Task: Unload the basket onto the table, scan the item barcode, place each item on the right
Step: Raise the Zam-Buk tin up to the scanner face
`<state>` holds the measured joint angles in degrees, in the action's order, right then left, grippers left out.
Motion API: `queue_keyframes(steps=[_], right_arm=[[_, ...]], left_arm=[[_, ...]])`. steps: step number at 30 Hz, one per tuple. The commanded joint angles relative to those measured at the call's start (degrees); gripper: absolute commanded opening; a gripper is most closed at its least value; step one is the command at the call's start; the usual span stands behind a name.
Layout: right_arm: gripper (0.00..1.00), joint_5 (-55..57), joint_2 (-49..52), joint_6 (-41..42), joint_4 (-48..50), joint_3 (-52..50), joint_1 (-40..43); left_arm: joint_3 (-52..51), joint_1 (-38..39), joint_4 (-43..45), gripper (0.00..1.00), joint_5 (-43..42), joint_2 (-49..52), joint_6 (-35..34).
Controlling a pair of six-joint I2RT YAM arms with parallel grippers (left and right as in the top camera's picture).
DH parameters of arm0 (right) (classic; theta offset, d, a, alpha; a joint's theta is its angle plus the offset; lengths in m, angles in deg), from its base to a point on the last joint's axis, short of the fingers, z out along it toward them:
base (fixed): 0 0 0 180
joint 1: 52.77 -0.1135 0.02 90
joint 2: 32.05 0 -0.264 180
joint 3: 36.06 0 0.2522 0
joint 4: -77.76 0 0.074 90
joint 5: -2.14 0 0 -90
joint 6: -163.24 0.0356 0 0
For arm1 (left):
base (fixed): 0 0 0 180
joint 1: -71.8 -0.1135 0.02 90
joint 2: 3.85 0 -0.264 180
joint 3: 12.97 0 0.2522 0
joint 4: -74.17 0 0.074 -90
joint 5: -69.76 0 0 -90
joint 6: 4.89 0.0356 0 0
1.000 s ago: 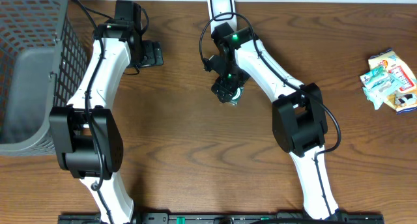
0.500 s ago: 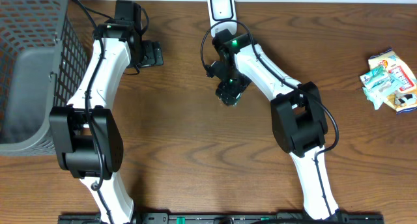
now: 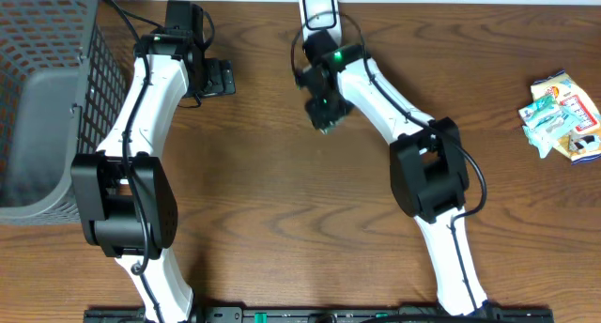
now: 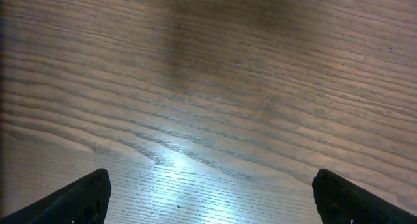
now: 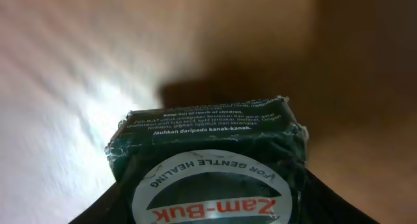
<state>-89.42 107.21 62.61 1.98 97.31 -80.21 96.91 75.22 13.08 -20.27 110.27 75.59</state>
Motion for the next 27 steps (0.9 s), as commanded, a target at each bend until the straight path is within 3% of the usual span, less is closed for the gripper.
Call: queue_keyframes(steps=[1, 4, 11, 14, 27], right_arm=[[0.42, -0.44, -0.17, 5.09, 2.73, 8.79, 2.25], [0.39, -0.46, -0.17, 7.08, 8.94, 10.86, 3.45], [0.37, -0.26, -0.11, 8.72, 35.98, 9.35, 4.74], [0.35, -0.26, -0.11, 8.72, 42.73, 8.61, 4.74], [0.39, 0.02, 4.31, 10.08, 57.92, 7.76, 4.81]], left_arm=[[-0.44, -0.24, 0.02, 0.98, 0.52, 0.11, -0.87], [-0.44, -0.24, 0.02, 0.98, 0.52, 0.13, -0.87], [-0.44, -0.24, 0.04, 0.98, 0.52, 0.11, -0.87], [-0.44, -0.24, 0.02, 0.98, 0.52, 0.11, -0.87], [-0.44, -0.24, 0.02, 0.98, 0.52, 0.13, -0.87]])
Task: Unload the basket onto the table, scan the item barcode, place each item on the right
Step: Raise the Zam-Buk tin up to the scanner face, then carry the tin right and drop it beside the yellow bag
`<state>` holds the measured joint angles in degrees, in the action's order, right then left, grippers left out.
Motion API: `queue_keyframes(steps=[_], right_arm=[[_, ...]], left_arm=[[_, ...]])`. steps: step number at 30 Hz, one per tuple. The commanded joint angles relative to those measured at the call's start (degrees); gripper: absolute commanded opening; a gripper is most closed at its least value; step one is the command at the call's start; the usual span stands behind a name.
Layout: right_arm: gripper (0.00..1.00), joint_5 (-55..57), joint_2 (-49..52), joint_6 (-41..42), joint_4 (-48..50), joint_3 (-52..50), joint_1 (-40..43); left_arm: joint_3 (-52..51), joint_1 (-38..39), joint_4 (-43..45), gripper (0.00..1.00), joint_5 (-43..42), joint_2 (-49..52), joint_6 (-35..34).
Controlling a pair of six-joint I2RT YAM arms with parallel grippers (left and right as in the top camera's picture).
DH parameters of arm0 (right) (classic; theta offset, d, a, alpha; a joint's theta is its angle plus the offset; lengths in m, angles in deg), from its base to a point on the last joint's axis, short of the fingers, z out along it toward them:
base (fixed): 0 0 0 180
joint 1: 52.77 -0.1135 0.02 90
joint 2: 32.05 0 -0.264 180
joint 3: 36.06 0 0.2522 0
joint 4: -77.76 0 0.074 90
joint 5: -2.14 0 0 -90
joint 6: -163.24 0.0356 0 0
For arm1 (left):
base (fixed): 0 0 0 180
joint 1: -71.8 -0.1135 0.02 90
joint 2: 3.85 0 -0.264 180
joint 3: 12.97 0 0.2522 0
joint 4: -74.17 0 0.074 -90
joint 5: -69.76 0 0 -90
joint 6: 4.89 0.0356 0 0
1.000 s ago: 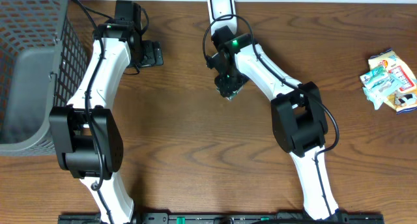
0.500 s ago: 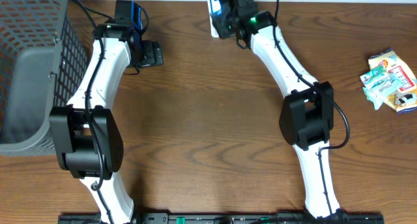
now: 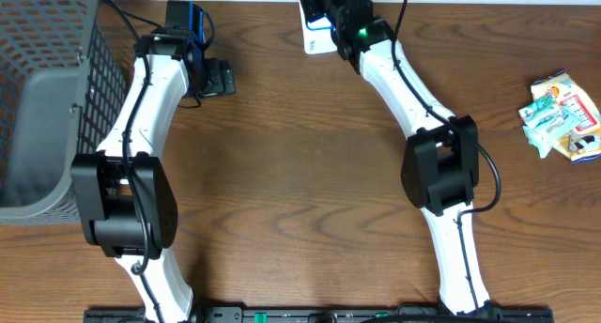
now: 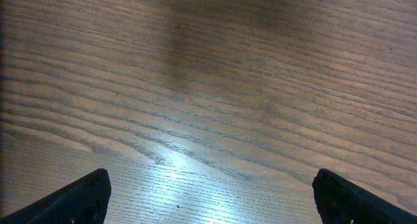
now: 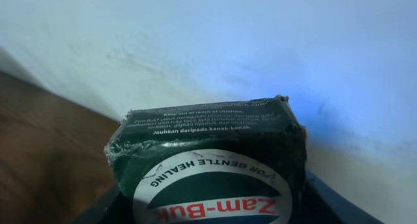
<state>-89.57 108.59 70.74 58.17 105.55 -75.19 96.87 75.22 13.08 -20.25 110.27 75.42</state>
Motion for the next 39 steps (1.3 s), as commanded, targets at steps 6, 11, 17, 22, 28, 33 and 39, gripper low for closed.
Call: queue_keyframes(steps=[6, 11, 17, 22, 28, 33, 39], right_arm=[[0.43, 0.74, 3.63, 7.21, 4.07, -0.48, 0.44], [0.45, 0.72, 3.87, 7.19, 1.75, -0.48, 0.81], [0.44, 1.18, 3.78, 7.17, 1.66, -0.46, 1.07], [0.45, 1.4, -0.28, 7.17, -0.13, -0.46, 4.04], [0.45, 1.42, -6.86, 6.21, -10.25, -0.46, 10.21], [0.45, 5.11, -10.34, 1.9, -24.52, -0.46, 17.22], [0.48, 13.16, -9.62, 1.14, -45.53, -0.5, 27.41]], left_arm=[[-0.39, -0.24, 0.02, 0.98, 0.5, 0.11, -0.7], [-0.39, -0.24, 0.04, 0.98, 0.5, 0.11, -0.7], [-0.39, -0.24, 0.02, 0.98, 0.5, 0.11, -0.7], [-0.39, -0.24, 0.02, 0.97, 0.5, 0.11, -0.7], [-0.39, -0.24, 0.02, 0.98, 0.5, 0.11, -0.7], [-0.39, -0.24, 0.02, 0.98, 0.5, 0.11, -0.7], [-0.39, -0.24, 0.02, 0.98, 0.5, 0.11, -0.7]])
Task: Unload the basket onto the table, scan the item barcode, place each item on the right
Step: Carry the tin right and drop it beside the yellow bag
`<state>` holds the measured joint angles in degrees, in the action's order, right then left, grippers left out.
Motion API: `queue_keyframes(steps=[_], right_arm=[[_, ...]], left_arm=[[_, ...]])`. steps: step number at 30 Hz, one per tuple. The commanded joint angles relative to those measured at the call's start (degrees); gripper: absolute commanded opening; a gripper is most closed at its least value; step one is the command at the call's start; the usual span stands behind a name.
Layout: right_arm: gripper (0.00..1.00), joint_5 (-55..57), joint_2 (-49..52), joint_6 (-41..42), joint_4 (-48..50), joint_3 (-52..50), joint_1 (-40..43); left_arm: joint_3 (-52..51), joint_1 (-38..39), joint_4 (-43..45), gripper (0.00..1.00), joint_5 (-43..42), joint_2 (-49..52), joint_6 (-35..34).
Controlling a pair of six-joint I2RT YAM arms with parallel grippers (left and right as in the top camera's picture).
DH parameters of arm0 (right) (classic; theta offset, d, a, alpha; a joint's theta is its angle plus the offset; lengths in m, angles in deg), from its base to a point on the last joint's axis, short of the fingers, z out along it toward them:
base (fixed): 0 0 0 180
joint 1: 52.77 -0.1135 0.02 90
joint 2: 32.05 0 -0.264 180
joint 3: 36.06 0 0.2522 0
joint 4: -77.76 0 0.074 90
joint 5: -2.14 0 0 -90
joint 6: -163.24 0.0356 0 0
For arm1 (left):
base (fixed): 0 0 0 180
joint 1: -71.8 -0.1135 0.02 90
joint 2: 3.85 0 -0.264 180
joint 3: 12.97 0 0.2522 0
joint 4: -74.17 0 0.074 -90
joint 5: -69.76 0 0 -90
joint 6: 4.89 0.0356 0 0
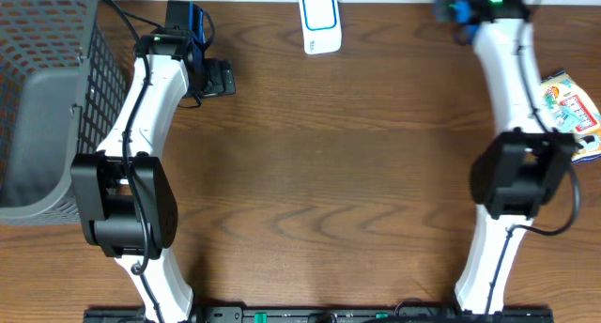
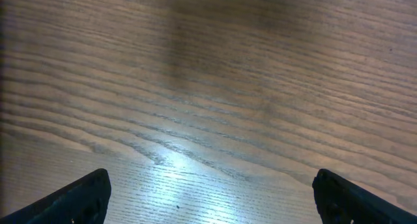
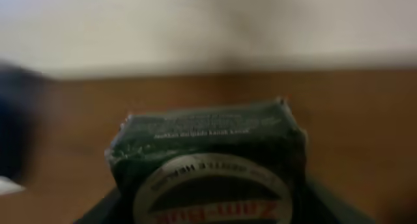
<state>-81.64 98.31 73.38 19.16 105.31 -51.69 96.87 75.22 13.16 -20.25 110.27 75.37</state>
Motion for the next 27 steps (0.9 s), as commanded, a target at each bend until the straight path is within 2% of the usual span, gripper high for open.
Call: queue_keyframes(steps=[1, 6, 13, 14, 17, 18, 27], right_arm=[[0.49, 5.25, 0.92, -1.49, -8.37, -0.26, 5.35], [0.55, 3.91, 2.82, -0.66, -13.05, -0.37, 11.43], [0.6, 3.91, 5.42, 1.07, -13.64, -1.09, 15.8], [0.63, 3.76, 5.68, 1.11, -13.31, -1.27, 16.13], [0.93, 3.26, 5.79, 1.09, -11.56, -3.04, 16.85], [0.99, 3.21, 5.79, 1.09, -11.47, -3.15, 16.9], [0.99, -2.62, 2.05, 1.2, -12.24, -3.1, 16.04]], left_arm=[[-0.39, -0.24, -0.07, 0.98, 0.5, 0.11, -0.66], [-0.39, -0.24, -0.07, 0.97, 0.5, 0.11, -0.66], [-0.39, -0.24, -0.07, 0.98, 0.5, 0.13, -0.66], [-0.39, -0.24, -0.07, 0.97, 0.5, 0.11, -0.66], [-0.39, -0.24, -0.07, 0.97, 0.5, 0.11, -0.66], [-0.39, -0.24, -0.07, 0.98, 0.5, 0.13, -0.66], [-0.39, -0.24, -0.07, 0.98, 0.5, 0.11, -0.66]])
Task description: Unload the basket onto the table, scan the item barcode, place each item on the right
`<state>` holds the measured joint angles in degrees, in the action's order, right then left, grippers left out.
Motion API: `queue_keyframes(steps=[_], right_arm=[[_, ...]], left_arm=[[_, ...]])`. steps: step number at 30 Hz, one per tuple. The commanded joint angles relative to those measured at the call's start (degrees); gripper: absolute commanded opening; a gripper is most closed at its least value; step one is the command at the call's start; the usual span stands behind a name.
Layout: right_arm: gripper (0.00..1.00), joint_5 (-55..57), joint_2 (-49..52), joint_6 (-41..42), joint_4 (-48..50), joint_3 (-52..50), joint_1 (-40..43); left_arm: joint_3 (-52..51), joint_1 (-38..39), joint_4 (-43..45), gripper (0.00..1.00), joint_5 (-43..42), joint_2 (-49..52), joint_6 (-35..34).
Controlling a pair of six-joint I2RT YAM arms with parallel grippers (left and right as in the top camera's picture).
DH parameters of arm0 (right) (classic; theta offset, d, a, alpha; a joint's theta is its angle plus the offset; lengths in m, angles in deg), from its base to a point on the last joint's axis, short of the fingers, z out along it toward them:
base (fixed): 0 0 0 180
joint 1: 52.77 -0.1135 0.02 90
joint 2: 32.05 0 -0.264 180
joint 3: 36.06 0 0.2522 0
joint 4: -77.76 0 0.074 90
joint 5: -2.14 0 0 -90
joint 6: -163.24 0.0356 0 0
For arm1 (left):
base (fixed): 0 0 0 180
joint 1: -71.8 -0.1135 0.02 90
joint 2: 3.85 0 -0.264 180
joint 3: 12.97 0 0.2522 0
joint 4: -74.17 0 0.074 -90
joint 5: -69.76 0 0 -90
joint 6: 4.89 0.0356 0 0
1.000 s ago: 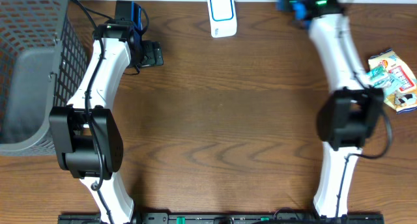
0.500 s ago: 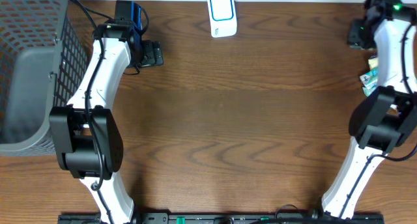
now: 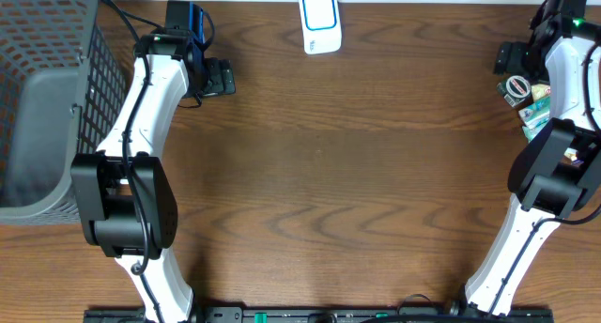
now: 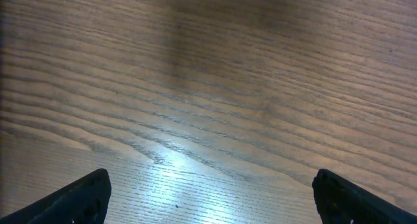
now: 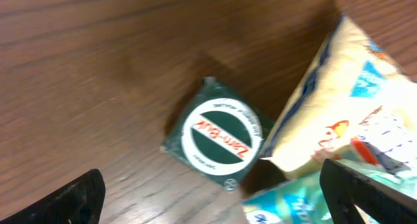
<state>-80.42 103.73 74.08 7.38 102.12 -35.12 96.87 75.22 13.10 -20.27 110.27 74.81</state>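
Note:
The item, a dark green Zam-Buk box (image 5: 218,134) with a white round label, lies flat on the table at the far right (image 3: 515,86), touching the snack packets. My right gripper (image 5: 218,201) hangs open above it with nothing between its fingers; in the overhead view it (image 3: 515,62) is just behind the box. The white barcode scanner (image 3: 319,21) with its blue-rimmed window stands at the back middle edge. My left gripper (image 4: 212,201) is open over bare wood, at the back left (image 3: 218,77).
A yellow snack packet (image 5: 326,113) and a teal one (image 5: 293,208) lie right of the box, heaped at the right table edge (image 3: 545,112). A grey mesh basket (image 3: 38,98) fills the left side. Brown wooden table (image 3: 310,173).
My right gripper was shut on the Zam-Buk box near the back edge, right of the scanner. Now the box lies on the table beside the packets and the gripper is open above it.
My right gripper first held the box low over the table in front of the scanner, then right up at the scanner. Afterwards it held the box far to the right along the back edge. Now the box rests by the packets, let go. The left arm stayed still.

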Motion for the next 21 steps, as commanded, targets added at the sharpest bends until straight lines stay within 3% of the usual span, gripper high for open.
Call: queue_keyframes(steps=[1, 5, 12, 16, 21], right_arm=[[0.99, -4.74, -4.9, 1.46, -1.03, 0.09, -0.74], [0.99, -5.53, -12.13, 5.57, -6.78, 0.09, -1.38], [0.97, -13.99, -25.0, 5.6, -20.72, -1.29, -3.23], [0.99, -13.55, -35.41, 5.73, -17.77, -11.04, -7.89], [0.99, -13.38, -51.04, 7.06, -6.08, -31.82, -14.23]], left_arm=[[-0.39, -0.24, 0.02, 0.98, 0.52, 0.11, -0.09], [-0.39, -0.24, 0.0, 0.98, 0.52, 0.11, -0.09], [-0.39, -0.24, 0.0, 0.98, 0.52, 0.11, -0.09], [-0.39, -0.24, 0.0, 0.98, 0.52, 0.11, -0.09], [-0.39, -0.24, 0.02, 0.98, 0.52, 0.11, -0.09]])
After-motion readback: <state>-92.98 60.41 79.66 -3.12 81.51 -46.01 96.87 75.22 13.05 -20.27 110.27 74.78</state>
